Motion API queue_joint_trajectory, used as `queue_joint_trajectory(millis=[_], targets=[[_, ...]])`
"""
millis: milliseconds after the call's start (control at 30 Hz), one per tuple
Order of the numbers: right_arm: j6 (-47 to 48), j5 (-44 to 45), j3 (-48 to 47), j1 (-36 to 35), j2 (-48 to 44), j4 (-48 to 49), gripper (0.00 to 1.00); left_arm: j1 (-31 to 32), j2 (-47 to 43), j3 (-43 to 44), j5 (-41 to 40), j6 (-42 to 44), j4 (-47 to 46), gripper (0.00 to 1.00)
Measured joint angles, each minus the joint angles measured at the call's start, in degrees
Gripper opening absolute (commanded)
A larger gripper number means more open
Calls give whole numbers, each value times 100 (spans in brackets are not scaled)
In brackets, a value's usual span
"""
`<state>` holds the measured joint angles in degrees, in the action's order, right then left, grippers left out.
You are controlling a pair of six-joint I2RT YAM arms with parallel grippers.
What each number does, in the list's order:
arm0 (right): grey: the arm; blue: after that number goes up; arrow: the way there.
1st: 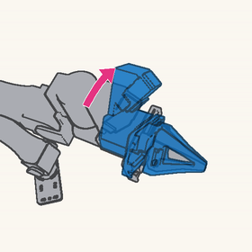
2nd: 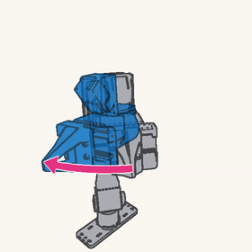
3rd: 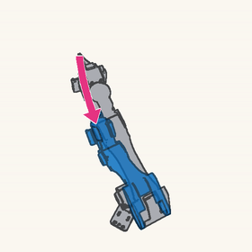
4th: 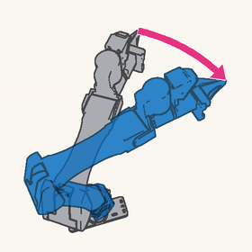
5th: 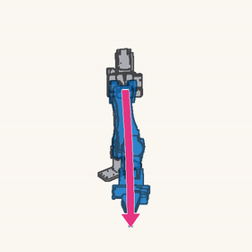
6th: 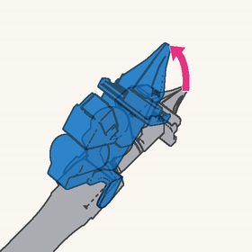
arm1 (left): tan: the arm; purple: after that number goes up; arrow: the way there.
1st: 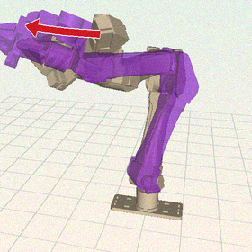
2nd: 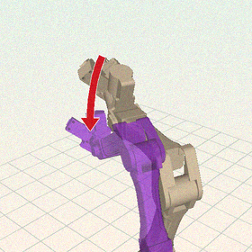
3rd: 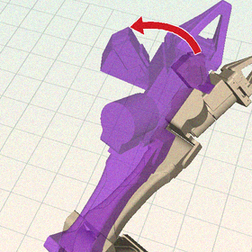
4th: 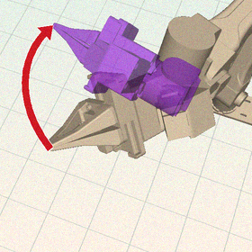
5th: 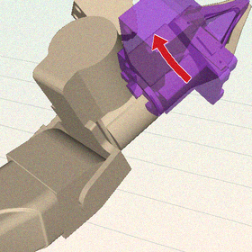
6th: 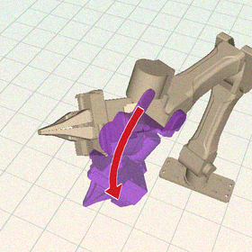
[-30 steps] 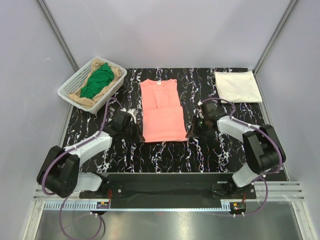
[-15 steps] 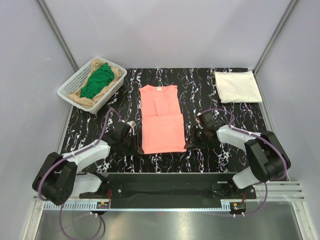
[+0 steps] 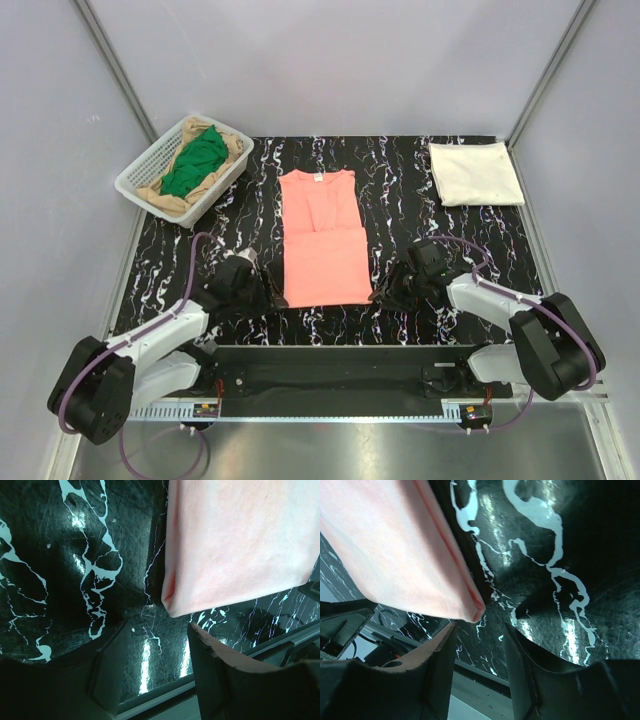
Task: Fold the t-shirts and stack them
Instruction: Fold the tshirt
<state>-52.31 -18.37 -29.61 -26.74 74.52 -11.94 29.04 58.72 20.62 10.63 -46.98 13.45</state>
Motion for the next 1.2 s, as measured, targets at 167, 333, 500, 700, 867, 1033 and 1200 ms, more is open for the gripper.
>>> queue_joint_trajectory(millis=[167,333,500,700,867,1033,1200], targets=[[-267,42,162,-68,70,326,49,83,186,-42,-35,-227,-304,53],[-496,74,326,-111,160,748,47,225,387,-44,-92,-334,-601,45],[-590,98,407,-114,160,951,43,319,468,-44,-144,-398,-675,42],[-688,140,474,-114,149,1045,39,446,636,-20,-208,-483,-837,41],[-688,192,503,-114,149,1062,24,546,782,2,-267,-581,-1043,37],[-673,291,522,-122,149,1078,0,627,868,2,-387,-621,-1054,9],[-619,363,549,-133,-138,957,0,820,824,162,-625,-601,-682,0]])
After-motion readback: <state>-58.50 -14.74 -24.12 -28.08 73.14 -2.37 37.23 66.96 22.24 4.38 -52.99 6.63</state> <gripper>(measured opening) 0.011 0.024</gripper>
